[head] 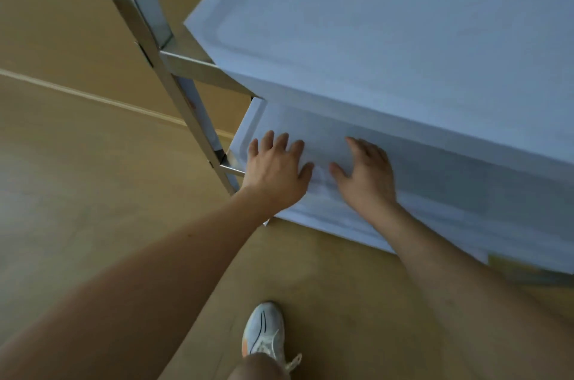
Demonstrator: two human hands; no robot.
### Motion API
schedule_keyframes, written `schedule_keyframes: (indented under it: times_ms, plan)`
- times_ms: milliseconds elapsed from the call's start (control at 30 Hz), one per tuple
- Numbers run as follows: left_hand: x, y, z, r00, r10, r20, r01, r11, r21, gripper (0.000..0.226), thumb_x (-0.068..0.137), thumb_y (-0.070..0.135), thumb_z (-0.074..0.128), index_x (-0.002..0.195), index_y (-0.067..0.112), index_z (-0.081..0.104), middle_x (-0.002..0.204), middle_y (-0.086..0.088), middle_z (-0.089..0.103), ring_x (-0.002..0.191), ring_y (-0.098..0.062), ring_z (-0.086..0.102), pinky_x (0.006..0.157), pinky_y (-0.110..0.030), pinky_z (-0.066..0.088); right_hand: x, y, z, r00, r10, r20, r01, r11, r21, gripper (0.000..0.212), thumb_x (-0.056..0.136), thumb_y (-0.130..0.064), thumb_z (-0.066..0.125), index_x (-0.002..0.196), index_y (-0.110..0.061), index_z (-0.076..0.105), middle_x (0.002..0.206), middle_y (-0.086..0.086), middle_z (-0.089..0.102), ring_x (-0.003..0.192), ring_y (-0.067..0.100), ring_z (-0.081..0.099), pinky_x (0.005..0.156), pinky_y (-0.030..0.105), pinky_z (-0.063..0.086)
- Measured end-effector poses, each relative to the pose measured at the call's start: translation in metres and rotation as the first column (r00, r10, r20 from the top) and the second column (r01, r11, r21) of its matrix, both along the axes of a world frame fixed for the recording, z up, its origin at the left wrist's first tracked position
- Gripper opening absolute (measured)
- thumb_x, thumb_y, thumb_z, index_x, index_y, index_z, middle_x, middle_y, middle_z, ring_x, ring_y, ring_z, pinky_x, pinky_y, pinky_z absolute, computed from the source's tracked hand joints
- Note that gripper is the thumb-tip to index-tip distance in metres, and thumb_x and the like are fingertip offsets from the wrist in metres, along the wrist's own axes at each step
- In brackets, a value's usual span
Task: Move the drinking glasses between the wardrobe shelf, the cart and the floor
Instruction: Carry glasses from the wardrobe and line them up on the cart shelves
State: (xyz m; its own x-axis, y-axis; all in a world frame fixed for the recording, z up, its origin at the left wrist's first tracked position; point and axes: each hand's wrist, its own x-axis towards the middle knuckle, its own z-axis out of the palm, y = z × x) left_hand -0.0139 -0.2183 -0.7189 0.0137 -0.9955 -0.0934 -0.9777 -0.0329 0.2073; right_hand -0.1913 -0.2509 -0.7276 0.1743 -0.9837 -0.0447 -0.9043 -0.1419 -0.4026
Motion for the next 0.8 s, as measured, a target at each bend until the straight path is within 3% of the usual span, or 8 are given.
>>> schedule_keyframes:
  times_ms: [233,400,567,800]
  plan:
    - [-0.006,0.088,0.107,1.000,0.010,-0.017,-0.008,0.992,0.124,0.055,0.101,0.053,0.043,0.145,0.020,0.047,0.153,-0.009,0.044,0.145,-0.033,0.031,0.116,-0.052,0.029,-0.029,0.100,0.100,1.000,0.018,-0.025,-0.012,0.980,0.198,0.069,0.098,-0.050,0.055,0.154,-0.014,0.036,0.157,0.009,0.042,0.146,0.032,0.033,0.122,0.044,0.024]
    - [-0.025,0.128,0.225,0.999,-0.009,-0.034,0.013,0.992,0.127,0.057,0.101,0.052,0.044,0.148,0.021,0.044,0.156,-0.010,0.041,0.147,-0.032,0.029,0.118,-0.051,0.027,-0.045,0.152,0.214,1.000,0.006,-0.018,-0.002,0.977,0.211,0.069,0.097,-0.053,0.054,0.154,-0.016,0.037,0.155,0.007,0.043,0.145,0.031,0.033,0.120,0.043,0.023]
    - [-0.054,0.126,0.361,0.989,-0.148,-0.008,0.148,0.989,0.014,0.057,0.101,0.050,0.045,0.150,0.020,0.041,0.155,-0.010,0.040,0.146,-0.031,0.029,0.117,-0.048,0.027,-0.071,0.159,0.344,0.999,-0.040,-0.018,0.041,0.991,0.126,0.071,0.096,-0.052,0.056,0.155,-0.016,0.035,0.156,0.009,0.040,0.144,0.031,0.032,0.118,0.042,0.025]
    - [-0.118,0.059,0.534,0.946,-0.323,0.031,0.319,0.908,-0.270,0.056,0.102,0.049,0.044,0.149,0.020,0.042,0.155,-0.009,0.041,0.145,-0.030,0.030,0.116,-0.046,0.028,-0.119,0.117,0.516,0.981,-0.194,-0.004,0.191,0.970,-0.152,0.074,0.095,-0.057,0.055,0.156,-0.020,0.034,0.158,0.005,0.040,0.146,0.030,0.030,0.119,0.042,0.024]
